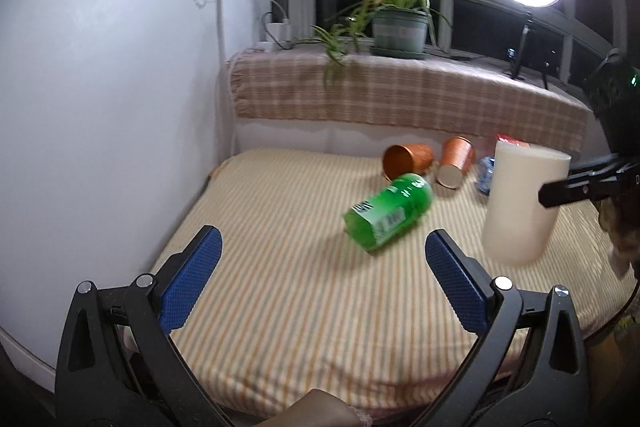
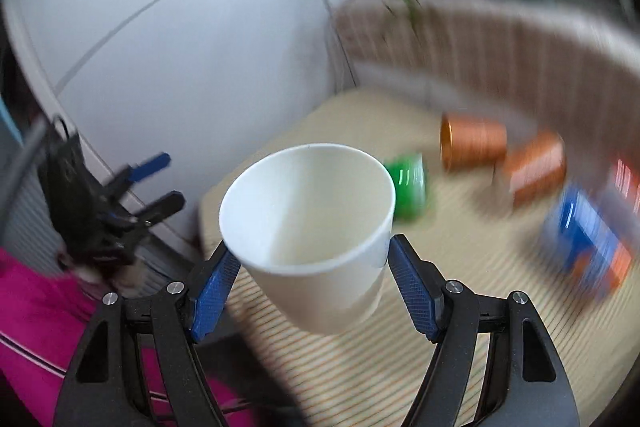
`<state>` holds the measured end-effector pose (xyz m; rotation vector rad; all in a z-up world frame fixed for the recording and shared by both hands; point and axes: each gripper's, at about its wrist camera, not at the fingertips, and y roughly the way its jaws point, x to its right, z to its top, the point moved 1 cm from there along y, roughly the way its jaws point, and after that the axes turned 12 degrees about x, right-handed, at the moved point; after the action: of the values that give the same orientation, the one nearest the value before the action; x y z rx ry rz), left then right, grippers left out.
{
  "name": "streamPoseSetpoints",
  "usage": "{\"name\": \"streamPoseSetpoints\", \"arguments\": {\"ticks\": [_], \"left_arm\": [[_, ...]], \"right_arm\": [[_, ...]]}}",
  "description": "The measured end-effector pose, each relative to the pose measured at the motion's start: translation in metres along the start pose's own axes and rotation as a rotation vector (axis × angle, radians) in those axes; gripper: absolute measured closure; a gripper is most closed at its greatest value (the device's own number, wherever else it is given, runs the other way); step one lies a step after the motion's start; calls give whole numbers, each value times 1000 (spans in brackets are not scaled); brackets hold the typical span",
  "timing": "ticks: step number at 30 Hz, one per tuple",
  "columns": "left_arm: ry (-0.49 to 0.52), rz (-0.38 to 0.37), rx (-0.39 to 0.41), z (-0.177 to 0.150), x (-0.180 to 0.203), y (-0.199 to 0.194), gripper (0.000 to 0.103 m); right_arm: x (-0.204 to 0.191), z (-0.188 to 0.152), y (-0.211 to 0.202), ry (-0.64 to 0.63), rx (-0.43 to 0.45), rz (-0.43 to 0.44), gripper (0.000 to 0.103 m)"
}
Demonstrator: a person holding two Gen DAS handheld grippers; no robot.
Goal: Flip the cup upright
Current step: 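Rotate the right gripper to turn the white cup rim-up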
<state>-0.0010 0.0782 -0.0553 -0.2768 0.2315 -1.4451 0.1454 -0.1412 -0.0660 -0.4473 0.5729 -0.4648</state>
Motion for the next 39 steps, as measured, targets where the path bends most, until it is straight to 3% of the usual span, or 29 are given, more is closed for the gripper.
{"name": "streamPoseSetpoints", "arguments": {"ticks": [8, 16, 21, 30, 35, 39], "left_arm": [[9, -52, -33, -6, 18, -2, 0], [2, -107, -87, -10, 30, 7, 0], [-5, -127, -108, -10, 34, 14, 0], [-39, -189, -170, -9, 48, 37, 0], [-167, -304, -303, -13, 58, 69, 0], [-285, -395, -415, -20, 73, 94, 0]], "right_arm": [[71, -54, -10, 470, -12, 27, 29], [106, -81, 2, 639, -51, -43, 29], [109, -76, 7, 622, -32, -77, 28], [89, -67, -4, 419, 29, -214, 27], [62, -71, -27, 286, 85, -318, 27], [52, -85, -50, 258, 130, -467, 27]]}}
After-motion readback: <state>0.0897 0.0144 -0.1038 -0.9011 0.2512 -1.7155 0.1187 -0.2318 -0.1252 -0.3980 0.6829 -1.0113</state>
